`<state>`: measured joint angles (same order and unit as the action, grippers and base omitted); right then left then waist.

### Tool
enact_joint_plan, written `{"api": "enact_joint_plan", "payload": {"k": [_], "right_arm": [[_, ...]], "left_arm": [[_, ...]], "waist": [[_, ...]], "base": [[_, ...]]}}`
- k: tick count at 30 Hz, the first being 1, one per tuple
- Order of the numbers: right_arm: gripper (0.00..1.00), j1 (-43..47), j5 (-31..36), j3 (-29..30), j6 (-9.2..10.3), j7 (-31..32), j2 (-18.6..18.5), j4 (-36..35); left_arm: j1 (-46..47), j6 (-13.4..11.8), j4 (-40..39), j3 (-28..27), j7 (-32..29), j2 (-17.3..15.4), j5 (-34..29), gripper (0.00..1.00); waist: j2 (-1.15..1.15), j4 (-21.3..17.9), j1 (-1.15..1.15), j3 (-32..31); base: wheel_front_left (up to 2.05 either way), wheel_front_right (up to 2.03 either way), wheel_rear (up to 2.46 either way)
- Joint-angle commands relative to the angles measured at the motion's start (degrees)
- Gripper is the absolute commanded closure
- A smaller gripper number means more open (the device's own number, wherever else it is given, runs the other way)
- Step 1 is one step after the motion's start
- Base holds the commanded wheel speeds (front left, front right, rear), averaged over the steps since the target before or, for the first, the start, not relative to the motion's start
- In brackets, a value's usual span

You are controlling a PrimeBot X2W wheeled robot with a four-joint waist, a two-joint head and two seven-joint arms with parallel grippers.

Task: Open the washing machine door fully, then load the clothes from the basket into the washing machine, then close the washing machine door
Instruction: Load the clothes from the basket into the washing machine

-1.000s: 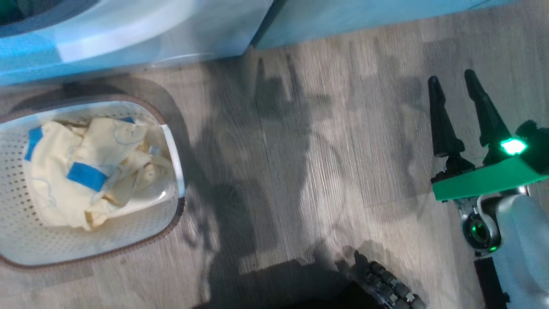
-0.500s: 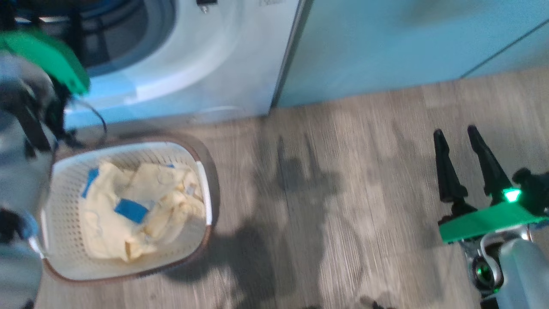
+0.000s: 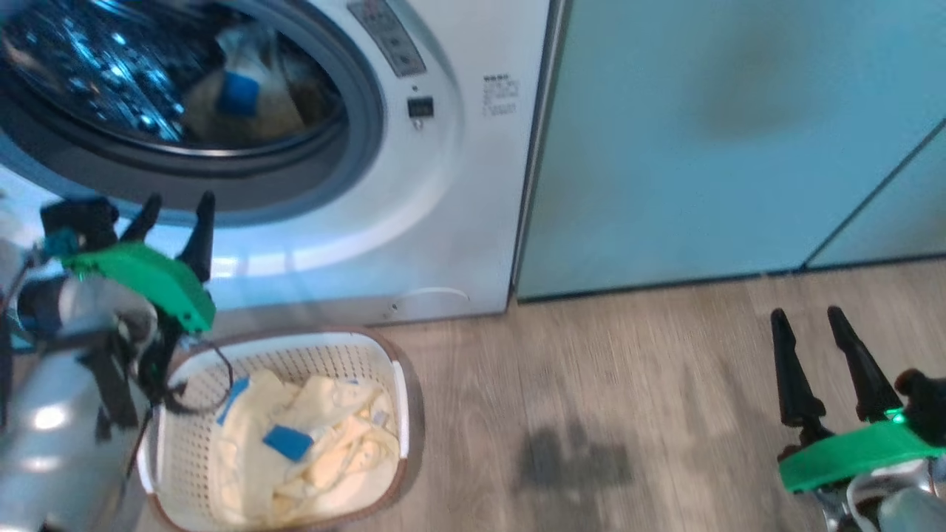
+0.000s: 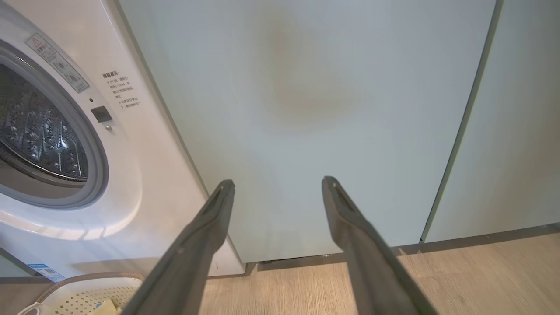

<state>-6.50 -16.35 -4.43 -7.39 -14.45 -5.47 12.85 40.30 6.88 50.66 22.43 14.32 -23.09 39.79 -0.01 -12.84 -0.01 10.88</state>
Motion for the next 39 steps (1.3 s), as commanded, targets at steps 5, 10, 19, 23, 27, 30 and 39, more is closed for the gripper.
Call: {"api": "enact_joint_plan", "payload": {"k": [5, 10, 19, 23, 27, 30, 39], "right_arm": [[0.0, 1.7, 0.7, -0.3, -0.1, -0.5, -1.2, -1.7], [0.0, 3.4, 0.8, -0.5, -0.1, -0.5, -1.5, -1.9], [0.0, 4.1, 0.7, 0.5, -0.1, -0.5, -2.0, -2.4], [0.0, 4.2, 0.9, 0.8, -0.1, -0.5, -2.0, -2.6], [0.0, 4.8, 1.1, 1.3, -0.1, -0.5, -2.0, -3.0], [0.0, 4.9, 1.1, 1.3, -0.1, -0.5, -1.8, -3.1], [0.0, 5.0, 0.9, 1.5, -0.1, -0.5, -1.8, -2.8]], "left_arm": [[-11.9, -1.3, -11.9, -8.3, 0.7, -2.6, -3.8, 0.0], [-21.9, -2.4, -20.3, -14.4, 0.7, -1.3, -6.8, 0.0], [-30.3, -2.1, -29.1, -22.0, 0.7, 1.8, -11.4, 0.0], [-31.5, -1.7, -30.4, -23.5, 0.7, 2.7, -12.6, 0.0], [-33.0, -1.1, -31.9, -25.3, 0.7, 4.6, -14.3, 0.0], [-33.8, -0.8, -32.4, -26.5, 0.7, 5.4, -14.9, 0.0], [-34.4, -0.1, -33.4, -28.2, 0.7, 7.3, -17.3, 0.0]], "waist": [[0.01, 2.2, 0.01, -6.9], [0.01, 2.9, 0.01, -9.6], [0.01, 4.2, 0.01, -11.6], [0.01, 4.5, 0.01, -11.9], [0.01, 5.1, 0.01, -12.4], [0.01, 5.1, 0.01, -12.3], [0.01, 5.6, 0.01, -12.4]], "base": [[0.0, 0.0, 0.0], [0.0, 0.0, 0.0], [0.0, 0.0, 0.0], [0.0, 0.0, 0.0], [0.0, 0.0, 0.0], [0.0, 0.0, 0.0], [0.0, 0.0, 0.0]]}}
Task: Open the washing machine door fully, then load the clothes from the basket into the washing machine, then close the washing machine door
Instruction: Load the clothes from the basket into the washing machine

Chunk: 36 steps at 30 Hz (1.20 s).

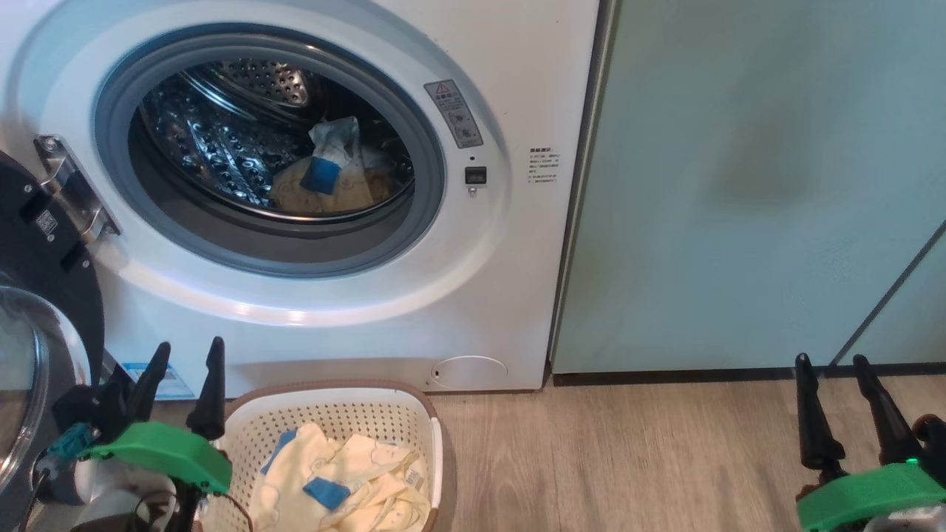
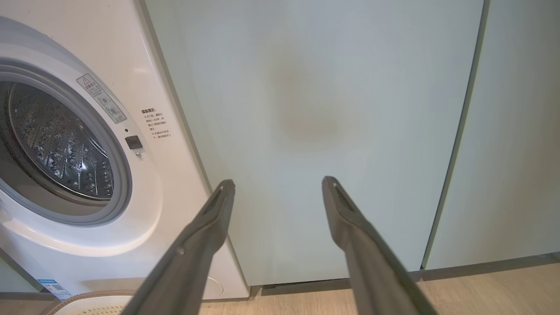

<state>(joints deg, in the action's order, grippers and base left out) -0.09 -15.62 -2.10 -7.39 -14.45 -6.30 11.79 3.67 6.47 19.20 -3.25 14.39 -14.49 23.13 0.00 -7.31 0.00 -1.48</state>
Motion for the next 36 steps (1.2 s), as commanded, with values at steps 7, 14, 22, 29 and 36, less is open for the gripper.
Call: {"api": "enact_joint_plan", "payload": {"k": [7, 14, 22, 29, 36], "right_arm": [[0.0, -1.4, 0.2, -0.7, -0.1, -0.5, -0.9, -1.8], [0.0, -1.4, 0.2, -0.5, -0.1, -0.5, -0.9, -2.0], [0.0, -1.4, 0.4, -0.4, -0.1, -0.5, -0.7, -2.4], [0.0, -1.5, 0.4, -0.6, -0.1, -0.5, -0.5, -2.3], [0.0, -1.5, 0.4, -1.1, -0.1, -0.5, -0.4, -2.0]], "left_arm": [[2.3, 0.6, -1.8, -2.8, 0.6, -0.1, -2.0, 0.0], [2.6, 0.8, -1.4, -3.2, 0.6, 0.7, -2.7, 0.0], [2.6, 0.9, -1.5, -3.4, 0.6, 1.1, -3.2, 0.0], [2.7, 1.0, -1.6, -3.5, 0.6, 1.3, -3.4, 0.0], [2.4, 1.0, -1.0, -2.8, 0.6, 1.9, -3.5, 0.0]], "waist": [[0.0, 0.4, 0.0, 0.1], [0.0, 0.7, 0.0, 0.3], [0.0, 0.8, 0.0, 0.6], [0.0, 0.7, 0.0, 0.8], [0.0, 0.0, 0.0, 1.1]], "base": [[0.0, 0.0, 0.0], [0.0, 0.0, 0.0], [0.0, 0.0, 0.0], [0.0, 0.0, 0.0], [0.0, 0.0, 0.0]]}}
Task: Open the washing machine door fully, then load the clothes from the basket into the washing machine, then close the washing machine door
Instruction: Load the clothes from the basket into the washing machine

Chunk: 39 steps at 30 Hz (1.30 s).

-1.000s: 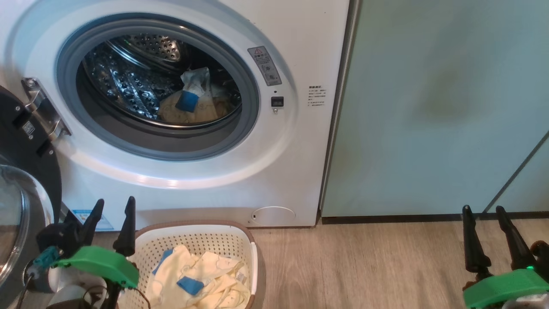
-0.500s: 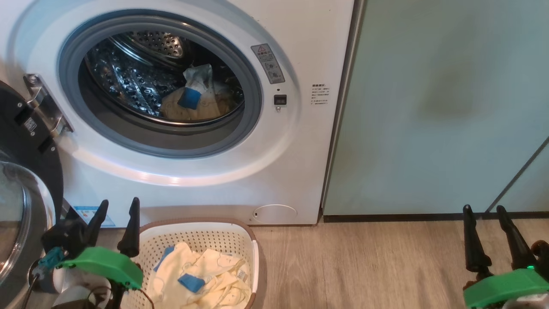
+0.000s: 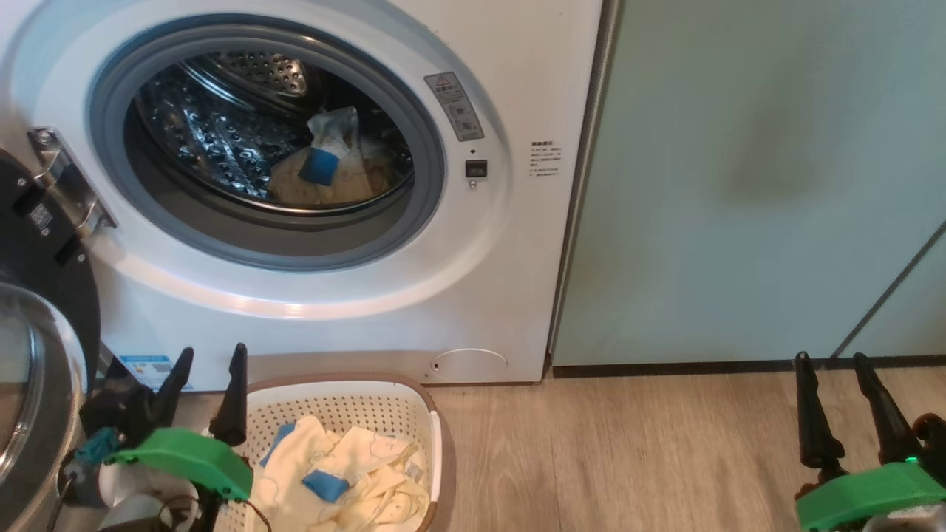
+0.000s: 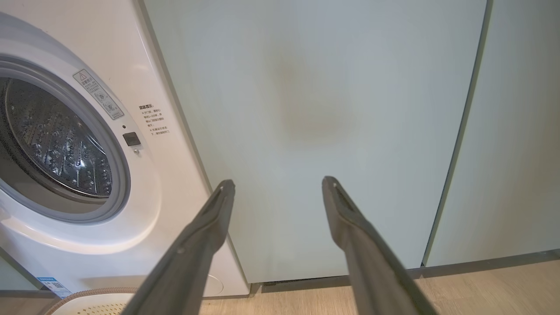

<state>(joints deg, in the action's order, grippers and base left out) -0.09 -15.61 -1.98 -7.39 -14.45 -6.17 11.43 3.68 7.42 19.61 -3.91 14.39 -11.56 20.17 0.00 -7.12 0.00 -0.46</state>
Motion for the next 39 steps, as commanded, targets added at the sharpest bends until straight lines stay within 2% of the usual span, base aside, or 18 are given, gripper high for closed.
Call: {"api": "enact_joint_plan", "payload": {"k": [1, 8, 14, 22, 28, 33, 39], "right_arm": [[0.0, -1.6, 0.4, -1.3, -0.1, -0.5, -0.6, -1.7], [0.0, -1.9, 0.2, -2.0, -0.1, -0.5, -0.9, -1.7], [0.0, -3.5, 0.1, -2.5, -0.1, -0.5, -1.0, -1.9], [0.0, -6.6, 0.0, -2.8, -0.1, -0.5, -0.8, -2.3], [0.0, -9.3, -0.1, -2.8, -0.1, -0.5, -0.4, -2.8], [0.0, -11.9, 0.0, -2.9, -0.1, -0.5, -0.3, -3.4], [0.0, -14.1, 0.1, -2.7, -0.1, -0.5, -0.3, -4.1]], "left_arm": [[2.3, 0.1, -1.1, -2.0, 0.6, -0.9, -0.4, 0.0], [1.8, 0.1, 4.0, 0.9, 0.6, -0.4, -0.2, 0.0], [4.6, 0.1, 14.1, 5.2, 0.6, -1.1, 0.4, 0.0], [13.9, 0.1, 29.1, 15.3, -0.2, -4.4, 3.3, 0.0], [21.2, 0.1, 38.3, 22.5, -2.6, -5.3, 4.2, 0.0], [26.2, 0.1, 43.8, 27.3, -4.4, -5.7, 5.7, 0.0], [30.7, 0.1, 47.0, 30.5, -5.4, -5.9, 7.4, 0.0]], "waist": [[0.0, -0.4, 0.0, 0.2], [0.0, -2.5, 0.0, 2.0], [0.0, -5.0, 0.0, 6.1], [0.0, -7.9, 0.0, 13.6], [0.0, -9.0, 0.0, 19.5], [0.0, -9.9, 0.0, 24.5], [0.0, -10.4, 0.0, 29.7]], "base": [[0.0, 0.0, 0.0], [0.0, 0.0, 0.0], [0.0, 0.0, 0.0], [0.0, 0.0, 0.0], [0.0, 0.0, 0.0], [0.0, 0.0, 0.0], [0.0, 0.0, 0.0]]}}
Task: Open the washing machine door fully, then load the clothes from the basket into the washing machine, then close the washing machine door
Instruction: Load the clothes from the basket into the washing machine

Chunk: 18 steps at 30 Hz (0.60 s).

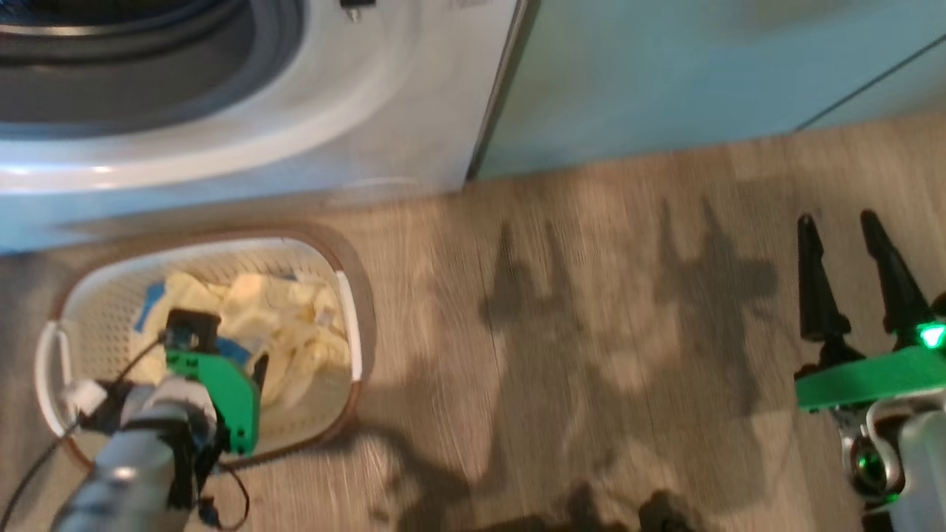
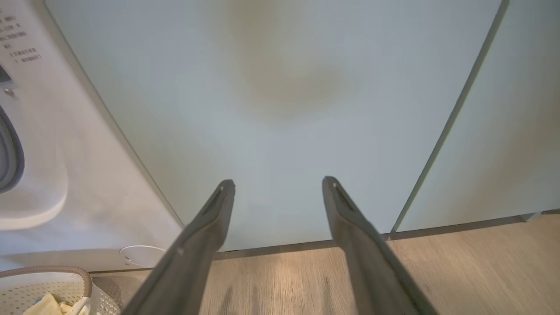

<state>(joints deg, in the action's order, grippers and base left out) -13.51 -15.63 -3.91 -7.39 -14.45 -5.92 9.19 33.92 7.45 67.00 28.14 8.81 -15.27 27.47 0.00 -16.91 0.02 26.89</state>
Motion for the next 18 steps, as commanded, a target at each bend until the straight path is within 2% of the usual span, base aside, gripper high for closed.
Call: {"api": "enact_joint_plan", "payload": {"k": [1, 9, 18], "right_arm": [[0.0, -1.1, 0.1, -0.8, -0.1, -0.5, -0.6, -2.0], [0.0, -4.8, 0.4, -0.6, -0.1, -0.5, -0.8, -3.5], [0.0, -7.3, 0.9, 0.4, -0.1, -0.5, -1.9, -4.8]], "left_arm": [[1.4, 0.0, 0.0, -1.0, 0.0, -2.2, 0.5, 0.0], [9.4, 0.0, 3.4, 2.9, -1.5, -2.4, 1.9, 0.0], [14.8, 0.0, 5.1, 5.6, -3.1, -2.3, 2.7, 0.0]], "waist": [[0.0, -0.6, -0.02, 3.5], [0.0, 0.2, -0.02, 13.2], [0.0, 1.6, -0.02, 19.7]], "base": [[0.0, 0.0, 0.0], [0.0, 0.0, 0.0], [0.0, 0.0, 0.0]]}}
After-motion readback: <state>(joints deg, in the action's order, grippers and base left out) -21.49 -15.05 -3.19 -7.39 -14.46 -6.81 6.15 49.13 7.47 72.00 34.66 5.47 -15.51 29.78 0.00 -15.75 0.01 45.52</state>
